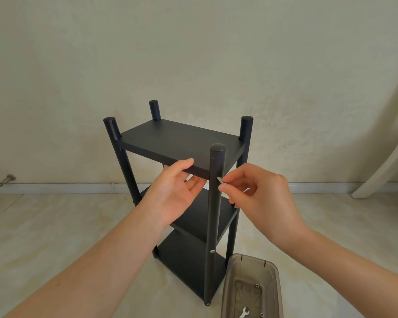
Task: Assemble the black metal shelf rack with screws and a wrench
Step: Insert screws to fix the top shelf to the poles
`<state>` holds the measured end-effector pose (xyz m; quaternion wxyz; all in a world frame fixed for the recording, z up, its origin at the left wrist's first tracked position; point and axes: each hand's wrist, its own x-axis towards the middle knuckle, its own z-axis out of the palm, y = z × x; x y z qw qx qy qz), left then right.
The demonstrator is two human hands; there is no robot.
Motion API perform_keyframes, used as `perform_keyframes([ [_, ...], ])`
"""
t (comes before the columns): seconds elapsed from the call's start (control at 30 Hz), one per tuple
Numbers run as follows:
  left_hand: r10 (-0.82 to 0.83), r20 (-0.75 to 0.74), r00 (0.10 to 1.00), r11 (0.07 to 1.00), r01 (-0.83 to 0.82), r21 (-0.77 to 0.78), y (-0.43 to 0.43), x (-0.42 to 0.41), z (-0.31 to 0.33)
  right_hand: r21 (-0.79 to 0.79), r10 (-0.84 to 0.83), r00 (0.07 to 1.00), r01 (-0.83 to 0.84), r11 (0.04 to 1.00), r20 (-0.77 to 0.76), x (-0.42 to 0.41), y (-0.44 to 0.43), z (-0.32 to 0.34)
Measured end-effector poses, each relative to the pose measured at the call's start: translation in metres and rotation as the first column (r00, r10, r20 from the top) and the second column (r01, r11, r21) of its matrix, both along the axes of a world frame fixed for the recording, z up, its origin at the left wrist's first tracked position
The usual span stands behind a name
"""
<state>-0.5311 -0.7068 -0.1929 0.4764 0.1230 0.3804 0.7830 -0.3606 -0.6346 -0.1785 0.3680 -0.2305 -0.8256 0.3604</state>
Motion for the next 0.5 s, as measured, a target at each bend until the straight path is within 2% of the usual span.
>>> perform_keyframes([
  [0.2,0.01,-0.005,1.0,1.0,-0.01,-0.008,0.0008,0.001,0.002,-0.11,0.041,0.997,-0.048,0.993,-0.067,-0.0053,-0.0011,-0.0007],
  [0.5,0.046,-0.004,0.999,0.999,-0.046,0.005,0.0026,0.001,0.0053,-0.14,0.042,0.995,-0.055,0.989,-0.093,-0.0099,-0.0002,-0.0026],
])
